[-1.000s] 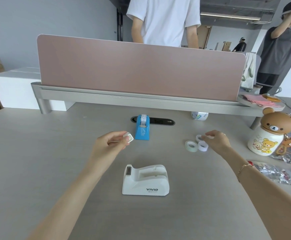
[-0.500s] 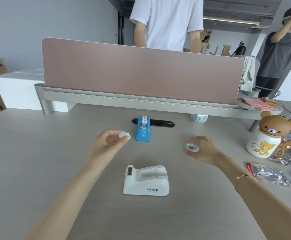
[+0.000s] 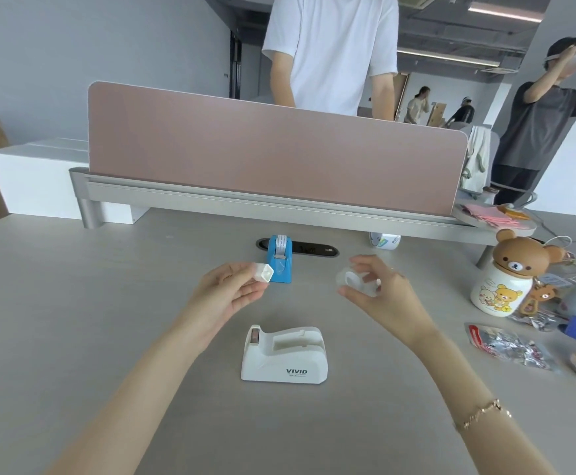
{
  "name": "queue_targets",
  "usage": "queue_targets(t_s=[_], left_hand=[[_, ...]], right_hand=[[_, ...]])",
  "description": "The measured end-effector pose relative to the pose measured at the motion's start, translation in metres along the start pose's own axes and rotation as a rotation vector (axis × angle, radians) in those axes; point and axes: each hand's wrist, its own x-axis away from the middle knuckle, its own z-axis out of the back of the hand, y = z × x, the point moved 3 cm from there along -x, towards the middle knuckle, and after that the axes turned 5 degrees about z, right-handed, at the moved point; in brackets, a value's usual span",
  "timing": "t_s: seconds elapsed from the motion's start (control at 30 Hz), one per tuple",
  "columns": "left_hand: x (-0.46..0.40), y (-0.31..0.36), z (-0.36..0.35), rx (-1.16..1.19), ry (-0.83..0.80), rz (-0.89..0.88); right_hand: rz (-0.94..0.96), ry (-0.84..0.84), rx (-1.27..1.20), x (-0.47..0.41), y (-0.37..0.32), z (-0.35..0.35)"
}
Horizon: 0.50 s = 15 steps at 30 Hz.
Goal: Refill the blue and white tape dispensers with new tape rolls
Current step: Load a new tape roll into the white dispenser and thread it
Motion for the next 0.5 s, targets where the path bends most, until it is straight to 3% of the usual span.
queue_targets(t_s=[0.1, 0.27, 0.5], left_hand=[[0.002, 0.002, -0.004, 0.013, -0.033, -0.002], [0.010, 0.005, -0.012, -0.079, -0.153, -0.032], [0.015, 0.007, -0.021, -0.216, -0.196, -0.053]], right_hand=[[0.014, 0.000, -0.173, 0.017, -0.035, -0.005], [0.040, -0.153, -0.444, 0.027, -0.073, -0.017], [0.076, -0.128, -0.494, 0.024, -0.085, -0.014]])
